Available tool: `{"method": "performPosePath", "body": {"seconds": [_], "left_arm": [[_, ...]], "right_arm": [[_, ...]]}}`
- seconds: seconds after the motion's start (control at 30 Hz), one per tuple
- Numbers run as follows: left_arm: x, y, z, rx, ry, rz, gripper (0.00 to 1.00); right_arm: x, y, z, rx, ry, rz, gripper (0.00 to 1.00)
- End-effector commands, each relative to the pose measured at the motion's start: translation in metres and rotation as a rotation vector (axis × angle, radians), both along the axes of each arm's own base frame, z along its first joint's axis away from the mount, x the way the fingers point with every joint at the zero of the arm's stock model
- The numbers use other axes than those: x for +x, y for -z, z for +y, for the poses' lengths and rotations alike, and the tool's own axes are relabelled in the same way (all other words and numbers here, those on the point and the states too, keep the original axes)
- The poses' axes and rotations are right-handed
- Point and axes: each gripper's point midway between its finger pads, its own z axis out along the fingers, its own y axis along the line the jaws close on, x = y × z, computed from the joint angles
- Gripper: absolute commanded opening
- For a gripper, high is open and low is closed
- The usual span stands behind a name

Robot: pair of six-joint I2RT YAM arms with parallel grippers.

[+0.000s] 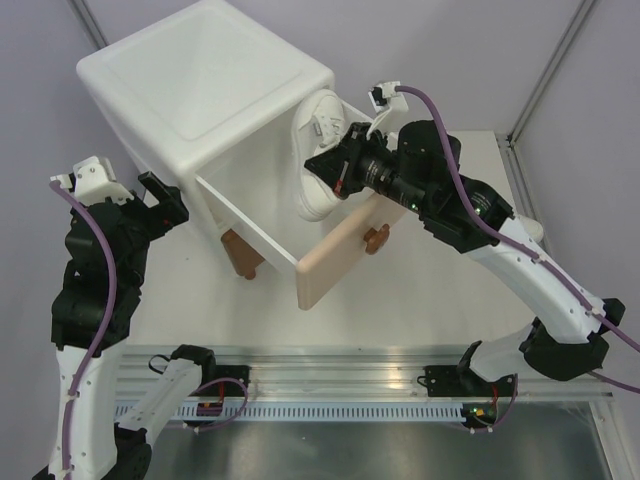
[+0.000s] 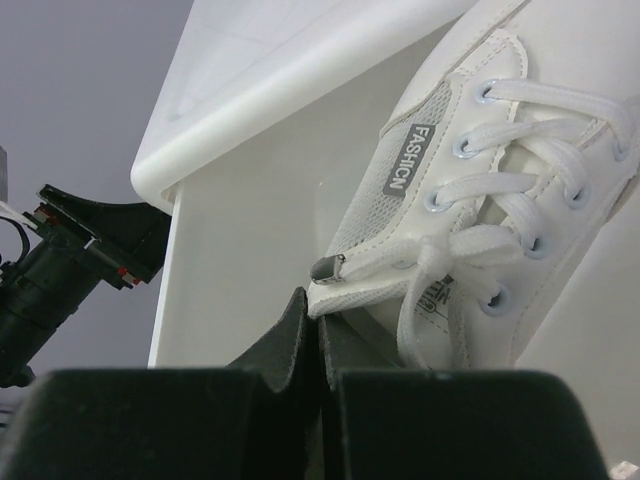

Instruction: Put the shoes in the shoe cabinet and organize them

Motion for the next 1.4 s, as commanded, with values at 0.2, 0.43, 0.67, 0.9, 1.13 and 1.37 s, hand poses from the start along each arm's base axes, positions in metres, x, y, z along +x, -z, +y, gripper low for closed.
{"method": "performPosePath", "body": {"seconds": [0.2, 0.43, 0.67, 0.9, 1.13, 1.37], "left_arm": [[0.006, -0.014, -0.010, -0.006, 0.051, -0.062, 1.00], [0.004, -0.014, -0.009, -0.001, 0.053, -0.064, 1.00], [0.001, -0.016, -0.009, 0.007, 0.058, -0.073, 1.00], [-0.006, -0.015, -0.009, 0.013, 0.073, -0.079, 1.00], [-0.017, -0.019, -0.004, 0.008, 0.051, -0.092, 1.00], [-0.028, -0.025, 0.003, 0.058, 0.043, -0.099, 1.00]], "right_arm": [[-0.017, -0.033, 0.004, 0.060, -0.036, 0.004, 0.00], [-0.025, -0.015, 0.028, -0.084, -0.179, 0.003, 0.00], [-0.024, 0.003, 0.041, -0.228, -0.281, -0.106, 0.01], [-0.005, 0.018, 0.044, -0.372, -0.289, -0.263, 0.00], [-0.001, 0.043, 0.053, -0.448, -0.339, -0.264, 0.01], [-0.007, 0.046, 0.057, -0.437, -0.373, -0.226, 0.00]]}}
